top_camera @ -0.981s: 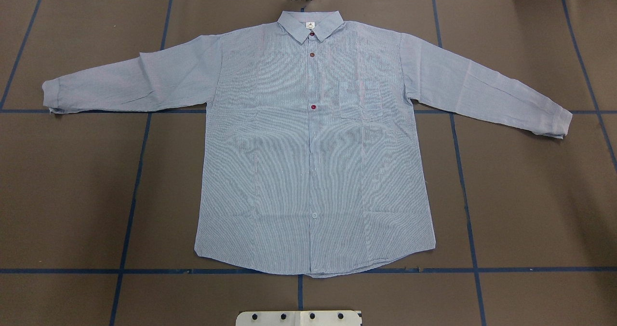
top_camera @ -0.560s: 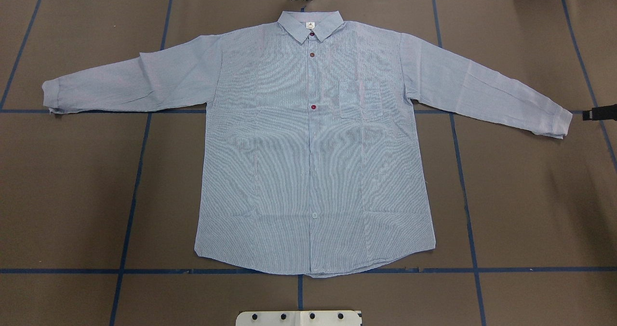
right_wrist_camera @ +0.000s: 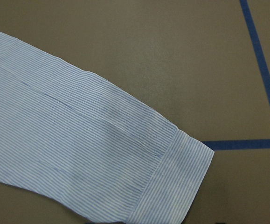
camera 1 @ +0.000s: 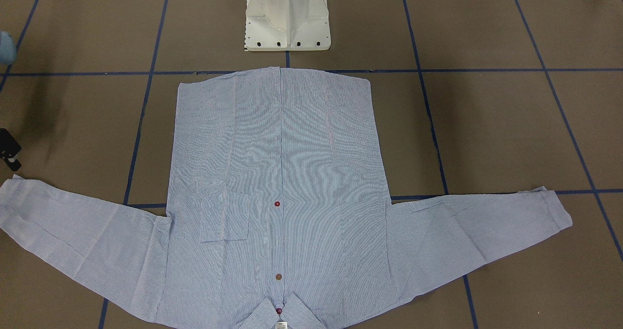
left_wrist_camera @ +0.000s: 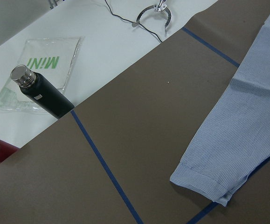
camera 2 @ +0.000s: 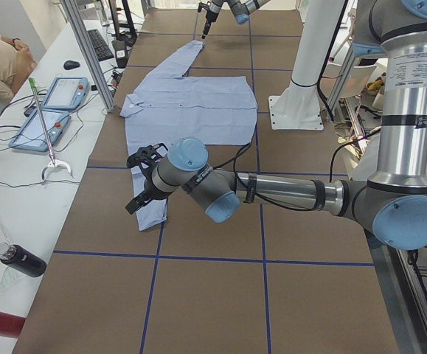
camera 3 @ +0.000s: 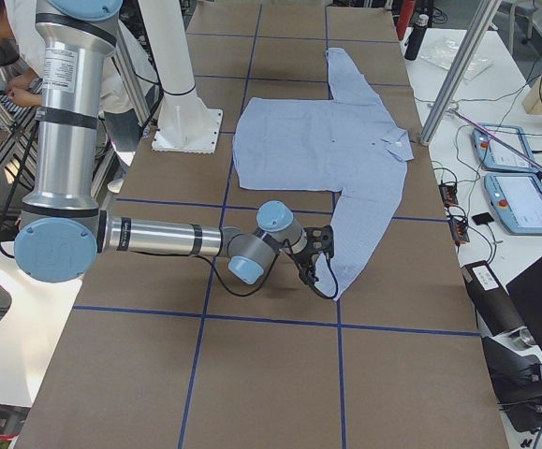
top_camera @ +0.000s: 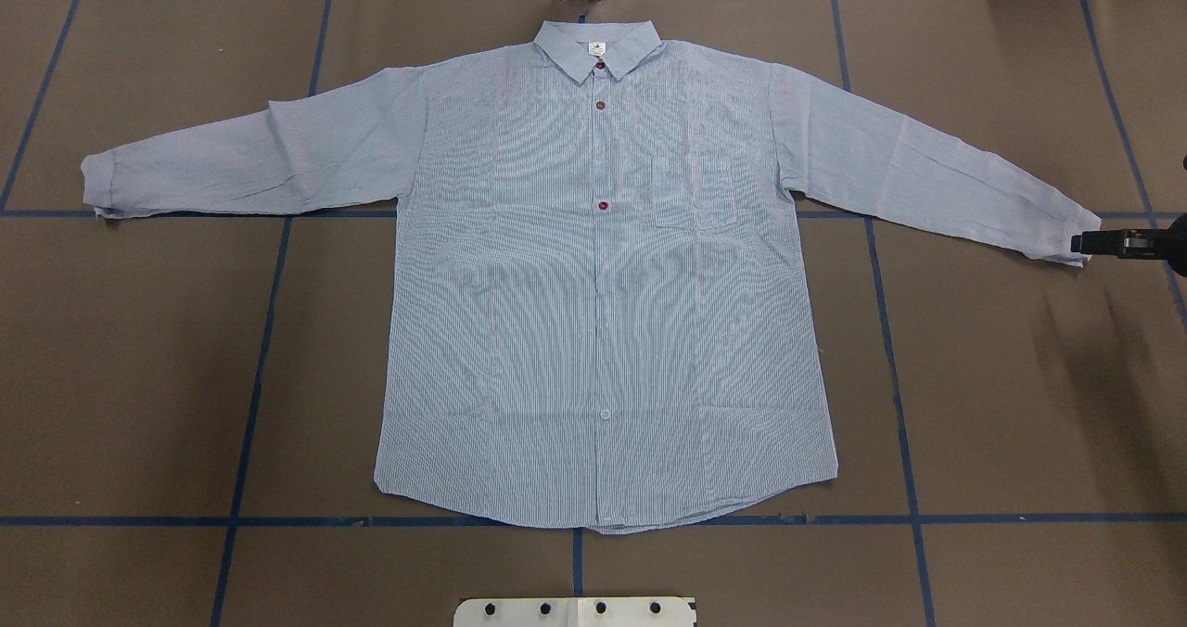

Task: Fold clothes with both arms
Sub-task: 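Lower the right gripper and grasp the shirt cuff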

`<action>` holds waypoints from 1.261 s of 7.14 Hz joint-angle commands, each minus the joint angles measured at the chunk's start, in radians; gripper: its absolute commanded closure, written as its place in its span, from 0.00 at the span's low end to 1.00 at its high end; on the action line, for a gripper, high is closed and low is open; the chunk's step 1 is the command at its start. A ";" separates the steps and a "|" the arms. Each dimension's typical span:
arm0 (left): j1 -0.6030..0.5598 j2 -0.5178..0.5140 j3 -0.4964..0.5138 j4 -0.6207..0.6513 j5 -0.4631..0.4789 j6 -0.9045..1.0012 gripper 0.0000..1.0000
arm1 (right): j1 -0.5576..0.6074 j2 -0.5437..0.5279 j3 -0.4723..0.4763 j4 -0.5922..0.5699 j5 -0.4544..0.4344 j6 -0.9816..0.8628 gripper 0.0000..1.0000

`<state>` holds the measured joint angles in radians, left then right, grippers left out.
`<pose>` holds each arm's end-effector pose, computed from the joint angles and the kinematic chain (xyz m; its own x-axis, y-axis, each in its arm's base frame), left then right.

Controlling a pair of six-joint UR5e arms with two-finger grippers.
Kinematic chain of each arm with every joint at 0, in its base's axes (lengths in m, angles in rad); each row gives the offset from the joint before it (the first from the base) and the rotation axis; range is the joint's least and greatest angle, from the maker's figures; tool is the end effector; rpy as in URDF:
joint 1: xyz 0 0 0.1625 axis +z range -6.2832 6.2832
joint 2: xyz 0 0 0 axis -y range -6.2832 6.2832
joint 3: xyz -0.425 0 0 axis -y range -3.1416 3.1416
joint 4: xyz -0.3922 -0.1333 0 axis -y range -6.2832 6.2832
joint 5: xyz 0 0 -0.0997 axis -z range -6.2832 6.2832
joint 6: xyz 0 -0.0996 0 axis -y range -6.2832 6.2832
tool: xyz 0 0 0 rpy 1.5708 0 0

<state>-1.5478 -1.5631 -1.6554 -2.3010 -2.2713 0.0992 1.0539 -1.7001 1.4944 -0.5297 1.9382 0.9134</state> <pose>-0.0573 -0.5132 0.5380 0.7483 0.5491 -0.3721 -0.0905 0.6402 0.7629 -0.1450 -0.4524 0.6525 0.6778 0.0384 0.7343 -0.3355 0.9048 0.2624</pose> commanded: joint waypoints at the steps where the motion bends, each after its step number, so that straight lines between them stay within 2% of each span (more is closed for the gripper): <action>1: -0.002 0.008 0.000 0.000 -0.001 0.002 0.00 | -0.005 0.005 -0.026 0.002 -0.025 -0.001 0.20; 4: 0.000 0.009 0.002 0.000 -0.001 0.004 0.00 | -0.009 0.085 -0.109 0.002 -0.027 -0.001 0.21; 6: -0.002 0.009 0.003 0.000 -0.001 0.004 0.00 | -0.023 0.086 -0.109 0.002 -0.041 0.001 0.26; 9: 0.000 0.009 0.005 0.000 -0.001 0.004 0.00 | -0.052 0.074 -0.112 0.002 -0.068 0.004 0.27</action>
<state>-1.5480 -1.5539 -1.6512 -2.3010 -2.2718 0.1028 1.0081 -1.6189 1.3831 -0.5277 1.8755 0.9162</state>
